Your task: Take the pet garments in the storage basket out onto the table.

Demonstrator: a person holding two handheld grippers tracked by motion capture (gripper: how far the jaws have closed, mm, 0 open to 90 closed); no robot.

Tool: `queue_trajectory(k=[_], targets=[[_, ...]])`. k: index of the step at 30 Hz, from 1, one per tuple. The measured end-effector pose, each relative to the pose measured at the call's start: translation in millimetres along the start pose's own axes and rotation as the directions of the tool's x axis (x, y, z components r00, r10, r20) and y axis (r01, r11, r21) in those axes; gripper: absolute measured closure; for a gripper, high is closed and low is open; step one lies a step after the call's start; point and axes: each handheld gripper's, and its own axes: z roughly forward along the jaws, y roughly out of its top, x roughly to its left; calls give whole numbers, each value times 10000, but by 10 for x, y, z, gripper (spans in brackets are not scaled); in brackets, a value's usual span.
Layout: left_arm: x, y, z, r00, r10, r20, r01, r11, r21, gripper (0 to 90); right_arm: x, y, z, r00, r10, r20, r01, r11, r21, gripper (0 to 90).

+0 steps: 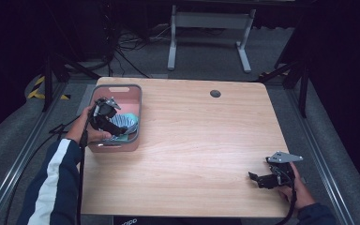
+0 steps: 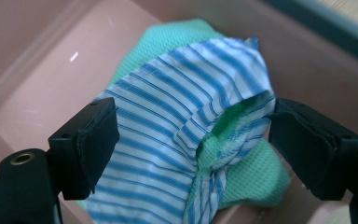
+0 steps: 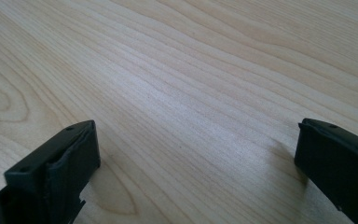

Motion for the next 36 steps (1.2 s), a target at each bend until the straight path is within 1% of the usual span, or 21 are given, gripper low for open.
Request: queue_trajectory(k=[1,4,8,11,12,13,15,17,18,21,24,26,27,28,29,30,31,32,34,35,36], targets=[[7,16,45,9999,-81,120,78,9996,262,159,0,0,0,10000,-4,1,4,10000,0,4],[23,72,157,9999,1,138,-13,9963,858,155,0,0,0,10000,-5,2,5,10000,-1,3],[63,140,280,9994,-256,230,225,9917,1265,152,0,0,0,10000,-2,1,2,10000,1,4],[62,172,400,9997,-85,232,42,9836,1805,150,0,0,0,10000,-6,1,6,10000,2,4],[59,186,448,9997,2,226,-49,9780,2087,149,0,0,0,10000,-5,1,5,10000,3,4],[54,190,482,9998,13,193,-55,9757,2189,146,0,0,0,10000,-4,2,4,10000,-3,4],[49,199,557,9999,124,27,-127,9679,2509,135,0,0,0,10000,-4,1,4,10000,-2,4],[73,209,605,9998,-109,177,58,9631,2692,40,0,0,0,10000,-5,1,5,10000,-1,4],[92,208,623,9993,-277,235,203,9618,2730,19,0,0,0,10000,-4,3,4,10000,-3,4],[119,201,639,9984,-413,383,292,9613,2740,2,0,-1,0,10000,-5,1,5,10000,-3,4],[121,228,648,9979,-484,439,331,9535,2995,2,0,-1,0,10000,-7,5,7,10000,-1,4],[124,232,646,9982,-454,394,314,9526,3025,13,0,-1,0,10000,-9,6,9,10000,-4,4],[141,237,622,9975,-642,288,529,9537,2962,43,1,-1,0,10000,-8,9,8,10000,-2,4],[141,237,622,9975,-642,288,529,9537,2962,97,1,-1,0,10000,-8,9,8,10000,-2,4],[155,234,582,9966,-808,160,732,9582,2766,97,1,-1,0,10000,-7,10,7,10000,0,4],[176,235,547,9968,-791,89,738,9597,2710,239,1,-1,-1,10000,-7,12,7,10000,-1,4],[204,224,521,9972,-749,-53,736,9619,2633,351,1,-1,-1,10000,-5,14,5,10000,0,4],[208,209,517,9963,-857,-111,857,9635,2537,426,1,-1,0,10000,-7,13,7,10000,-3,4],[209,196,504,9965,-812,-215,840,9656,2460,487,1,-1,-1,10000,-5,12,5,10000,-2,4],[215,190,495,9960,-755,-484,849,9674,2386,587,1,-1,0,10000,-8,11,8,10000,-1,4],[218,191,490,9958,-735,-546,846,9666,2418,624,1,-1,0,10000,-5,9,5,10000,-3,4]])
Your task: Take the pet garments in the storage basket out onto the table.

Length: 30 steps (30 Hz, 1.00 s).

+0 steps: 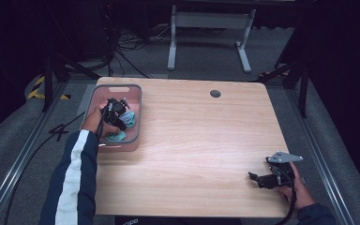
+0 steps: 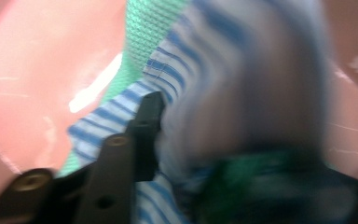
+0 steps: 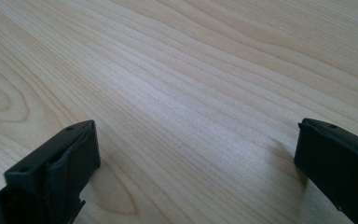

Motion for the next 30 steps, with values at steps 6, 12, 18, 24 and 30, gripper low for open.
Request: queue_trajectory(k=[6,12,18,24,30], targets=[[-27,17,-15,9990,113,-440,-114,9999,-6,705,0,0,0,10000,1,3,-1,10000,2,4],[-1,-19,-140,9978,-224,-625,182,9976,-661,749,0,0,0,10000,1,2,-1,10000,1,4],[26,-112,-366,9975,-519,-478,421,9815,-1869,755,0,0,0,10000,-1,1,1,10000,1,4],[58,-220,-570,9951,-783,-603,587,9593,-2763,759,0,0,0,10000,-2,2,2,10000,1,4],[58,-314,-725,9942,-839,-671,553,9352,-3499,760,0,0,-1,10000,3,1,-3,10000,3,4]])
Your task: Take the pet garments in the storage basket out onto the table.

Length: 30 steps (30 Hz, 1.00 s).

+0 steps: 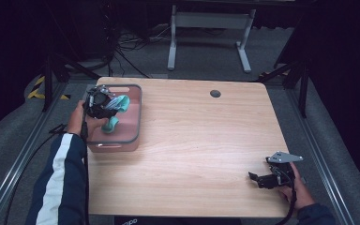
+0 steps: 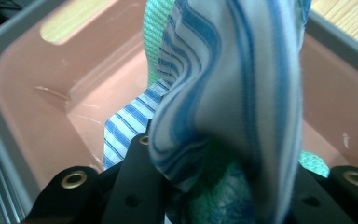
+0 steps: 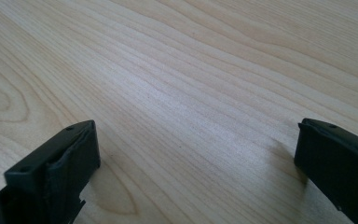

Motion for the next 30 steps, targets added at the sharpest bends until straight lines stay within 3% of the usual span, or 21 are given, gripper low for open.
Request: queue_trajectory(k=[9,14,24,26,30], targets=[[-74,2,-208,10000,41,53,-37,9967,-810,761,0,0,0,10000,-3,1,3,10000,-3,4],[-102,11,-326,9999,56,138,-37,9903,-1387,762,0,-2,-3,10000,-3,9,3,10000,3,4],[-308,111,-599,9977,608,311,-524,9736,-2220,762,1,-2,-2,10000,1,11,-1,10000,-6,4],[-348,146,-631,9963,817,274,-737,9725,-2208,762,1,-2,-2,10000,-1,13,1,10000,-7,4],[-397,187,-655,9951,916,382,-800,9682,-2371,762,1,-2,-2,10000,2,12,-2,10000,-3,4]])
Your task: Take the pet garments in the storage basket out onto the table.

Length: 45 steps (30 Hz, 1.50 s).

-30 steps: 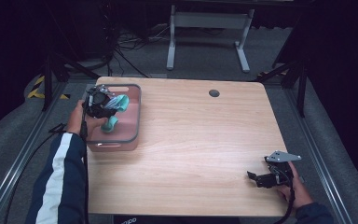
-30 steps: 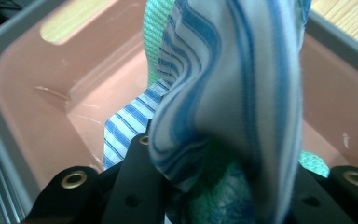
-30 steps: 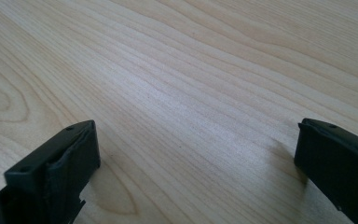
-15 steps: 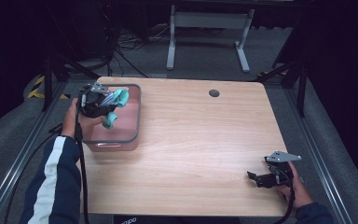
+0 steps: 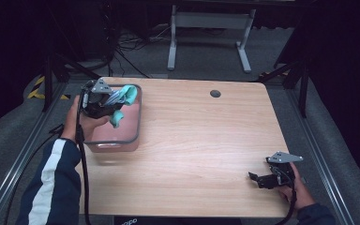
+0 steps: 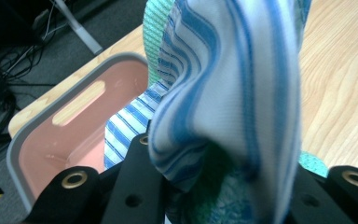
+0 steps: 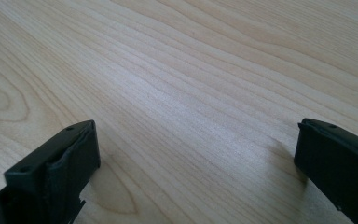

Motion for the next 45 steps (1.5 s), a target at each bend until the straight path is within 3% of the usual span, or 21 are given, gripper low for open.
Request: queue_trajectory(k=[11,16,20,29,39,45], targets=[[-264,188,25,9970,553,534,-533,9979,-373,763,0,0,0,10000,0,3,0,10000,-1,4],[-421,292,69,9919,928,869,-892,9950,-444,763,0,0,0,10000,0,1,0,10000,-1,5],[-569,386,107,9821,1449,1200,-1404,9891,-451,763,0,0,0,10000,0,0,0,10000,-4,5],[-907,533,278,9592,2082,1915,-2019,9780,-519,762,0,0,0,10000,-2,2,2,10000,-4,5],[-1216,606,563,9317,2523,2613,-2508,9672,-397,762,0,0,0,10000,0,2,0,10000,-2,4],[-1384,606,781,9189,2588,2976,-2672,9635,-129,762,0,0,0,10000,-3,3,3,10000,-5,4]])
